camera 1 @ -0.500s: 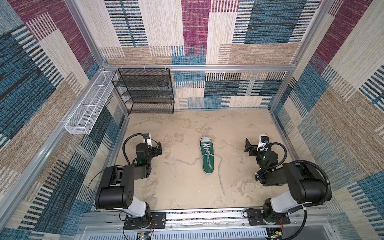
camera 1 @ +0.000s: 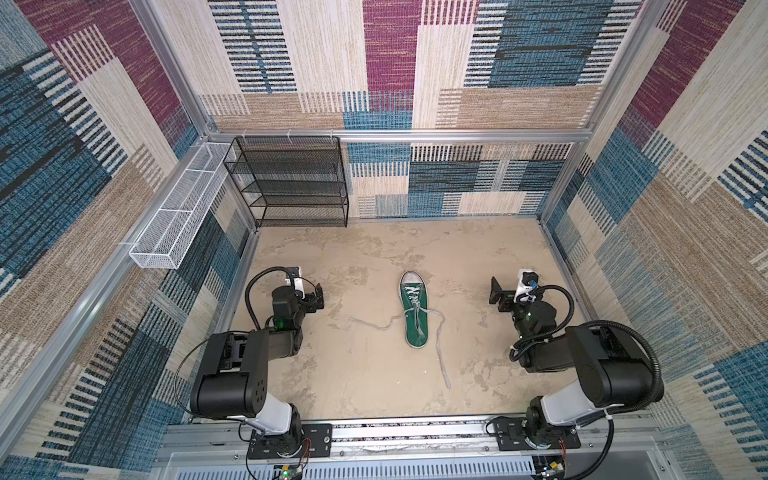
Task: Tie the shoes
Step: 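Move both grippers from rest toward the loose white laces beside the sneaker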
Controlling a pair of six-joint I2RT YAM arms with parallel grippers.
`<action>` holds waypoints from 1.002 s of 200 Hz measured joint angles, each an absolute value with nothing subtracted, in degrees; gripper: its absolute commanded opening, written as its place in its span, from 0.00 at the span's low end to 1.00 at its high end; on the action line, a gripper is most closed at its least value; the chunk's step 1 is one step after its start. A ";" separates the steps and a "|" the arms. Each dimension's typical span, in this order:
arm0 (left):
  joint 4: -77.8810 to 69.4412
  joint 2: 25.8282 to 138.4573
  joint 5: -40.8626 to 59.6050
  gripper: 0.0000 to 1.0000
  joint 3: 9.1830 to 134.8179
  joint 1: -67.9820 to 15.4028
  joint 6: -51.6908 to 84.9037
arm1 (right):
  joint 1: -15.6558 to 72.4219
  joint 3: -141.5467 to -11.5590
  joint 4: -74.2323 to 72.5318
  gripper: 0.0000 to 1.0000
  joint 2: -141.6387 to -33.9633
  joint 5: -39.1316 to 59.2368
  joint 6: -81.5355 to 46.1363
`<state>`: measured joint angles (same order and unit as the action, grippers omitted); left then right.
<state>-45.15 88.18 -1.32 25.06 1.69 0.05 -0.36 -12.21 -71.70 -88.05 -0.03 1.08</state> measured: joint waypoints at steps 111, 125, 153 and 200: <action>4.29 78.39 -1.34 0.83 54.63 0.27 4.21 | 6.22 -50.46 6.85 1.00 -80.38 -13.76 -21.93; 12.27 78.13 -0.19 0.80 55.99 -1.04 7.03 | 12.27 -52.49 18.24 0.99 -80.58 -12.99 -25.41; 23.44 75.99 2.24 0.79 55.02 -6.26 12.69 | 22.83 -55.55 32.73 0.91 -80.44 -10.83 -31.46; 29.39 78.24 6.13 0.72 52.95 -12.75 19.51 | 36.36 -53.39 45.15 0.73 -80.25 -2.90 -38.61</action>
<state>29.39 78.24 6.13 52.95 -12.75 19.51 36.36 -53.39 45.15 -80.25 -2.90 -38.61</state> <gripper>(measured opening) 0.731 0.775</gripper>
